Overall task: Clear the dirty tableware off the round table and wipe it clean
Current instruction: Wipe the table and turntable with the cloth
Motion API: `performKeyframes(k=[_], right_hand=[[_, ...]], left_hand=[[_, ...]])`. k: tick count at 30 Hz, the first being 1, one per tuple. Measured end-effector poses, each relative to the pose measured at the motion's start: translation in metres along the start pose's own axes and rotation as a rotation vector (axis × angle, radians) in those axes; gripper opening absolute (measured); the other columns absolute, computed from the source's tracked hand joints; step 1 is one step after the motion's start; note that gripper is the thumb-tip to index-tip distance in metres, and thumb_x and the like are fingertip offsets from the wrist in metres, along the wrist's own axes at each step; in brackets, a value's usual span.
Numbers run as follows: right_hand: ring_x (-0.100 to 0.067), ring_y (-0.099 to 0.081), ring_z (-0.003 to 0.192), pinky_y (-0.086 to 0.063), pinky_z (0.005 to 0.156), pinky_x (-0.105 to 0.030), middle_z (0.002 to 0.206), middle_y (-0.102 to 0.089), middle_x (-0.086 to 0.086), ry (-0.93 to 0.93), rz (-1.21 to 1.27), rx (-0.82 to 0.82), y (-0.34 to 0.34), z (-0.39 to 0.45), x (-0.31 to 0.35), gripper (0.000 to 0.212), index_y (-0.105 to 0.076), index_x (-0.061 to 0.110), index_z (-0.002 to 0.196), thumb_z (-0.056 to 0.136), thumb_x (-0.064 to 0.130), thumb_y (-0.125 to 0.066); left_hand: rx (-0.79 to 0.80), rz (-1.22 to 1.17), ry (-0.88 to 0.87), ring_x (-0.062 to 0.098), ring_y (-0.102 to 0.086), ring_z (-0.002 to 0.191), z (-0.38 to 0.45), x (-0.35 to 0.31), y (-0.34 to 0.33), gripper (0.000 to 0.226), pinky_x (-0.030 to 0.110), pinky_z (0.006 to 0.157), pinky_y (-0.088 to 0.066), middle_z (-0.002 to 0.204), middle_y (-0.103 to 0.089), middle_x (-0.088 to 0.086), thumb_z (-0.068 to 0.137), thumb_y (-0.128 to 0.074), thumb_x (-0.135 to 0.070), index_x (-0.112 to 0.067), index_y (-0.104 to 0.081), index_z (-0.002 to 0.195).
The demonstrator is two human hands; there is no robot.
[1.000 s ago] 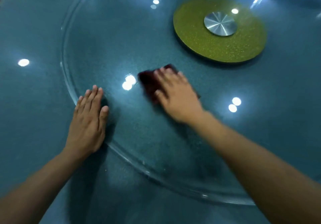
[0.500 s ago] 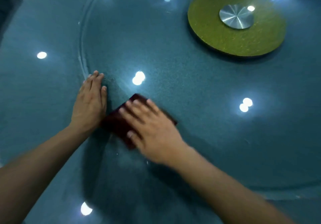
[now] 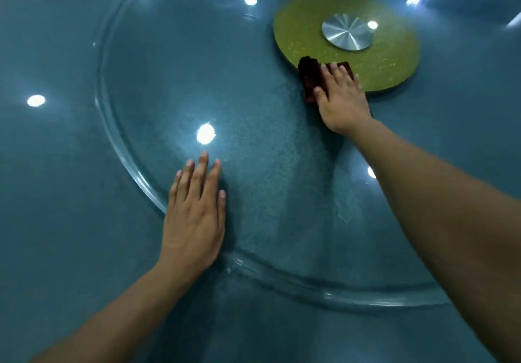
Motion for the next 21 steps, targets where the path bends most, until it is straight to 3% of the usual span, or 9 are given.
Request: performKeyframes(k=[4, 8, 12, 14, 17, 21], right_hand=[[-0.018, -0.011, 0.154, 0.000, 0.125, -0.039, 0.166, -0.016, -0.003, 0.332, -0.024, -0.029, -0.019, -0.093, 0.072, 0.064, -0.018, 0.022, 0.159, 0.101, 0.048, -0.019], [-0.017, -0.010, 0.154, -0.005, 0.125, -0.042, 0.166, -0.019, -0.001, 0.678, 0.012, 0.039, -0.041, -0.212, 0.152, 0.062, -0.020, 0.022, 0.159, 0.103, 0.044, -0.033], [-0.013, -0.004, 0.154, -0.002, 0.126, -0.040, 0.167, -0.014, 0.003, 0.833, 0.023, 0.113, -0.040, -0.226, 0.151, 0.060, -0.016, 0.026, 0.160, 0.105, 0.044, -0.034], [-0.015, -0.006, 0.154, 0.001, 0.126, -0.040, 0.167, -0.014, 0.002, 0.734, 0.020, 0.077, -0.031, -0.177, 0.122, 0.060, -0.015, 0.028, 0.160, 0.104, 0.045, -0.031], [-0.022, -0.012, 0.153, 0.001, 0.124, -0.039, 0.166, -0.017, -0.005, 0.354, 0.033, -0.033, -0.010, -0.069, 0.042, 0.060, -0.018, 0.024, 0.159, 0.104, 0.043, -0.032], [-0.019, -0.001, 0.154, 0.004, 0.124, -0.041, 0.168, -0.004, -0.004, 0.039, 0.020, 0.024, 0.001, 0.008, -0.023, 0.061, -0.010, 0.022, 0.160, 0.106, 0.046, -0.025]], left_hand=[[0.008, -0.057, 0.007, 0.031, -0.023, 0.152, 0.008, 0.026, -0.006, 0.051, 0.048, 0.125, -0.018, 0.164, -0.027, 0.015, 0.106, -0.026, -0.022, -0.005, -0.036, 0.153], [-0.033, -0.105, -0.016, 0.039, -0.029, 0.149, 0.024, 0.048, 0.004, 0.049, 0.053, 0.123, -0.021, 0.159, -0.032, 0.023, 0.102, -0.031, -0.012, 0.002, -0.039, 0.149], [-0.055, -0.037, 0.026, 0.045, -0.033, 0.144, 0.041, 0.074, 0.013, 0.046, 0.056, 0.121, -0.025, 0.155, -0.036, 0.026, 0.104, -0.032, -0.014, 0.003, -0.042, 0.145], [-0.065, 0.003, 0.055, 0.047, -0.038, 0.140, 0.047, 0.083, 0.018, 0.046, 0.056, 0.118, -0.030, 0.153, -0.039, 0.027, 0.104, -0.032, -0.018, 0.003, -0.045, 0.143], [-0.075, 0.037, 0.070, 0.047, -0.044, 0.134, 0.050, 0.083, 0.024, 0.044, 0.055, 0.114, -0.035, 0.151, -0.043, 0.026, 0.105, -0.034, -0.018, 0.002, -0.047, 0.141], [-0.080, 0.006, 0.015, 0.042, -0.042, 0.139, 0.043, 0.059, 0.022, 0.039, 0.054, 0.117, -0.033, 0.152, -0.043, 0.023, 0.105, -0.041, -0.008, -0.001, -0.047, 0.143]])
Point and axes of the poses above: each hand's wrist, its own z-axis towards the middle knuckle, its own y-axis out of the back of the hand, x = y × z, the point moved 6 cm from there along z, towards the middle knuckle
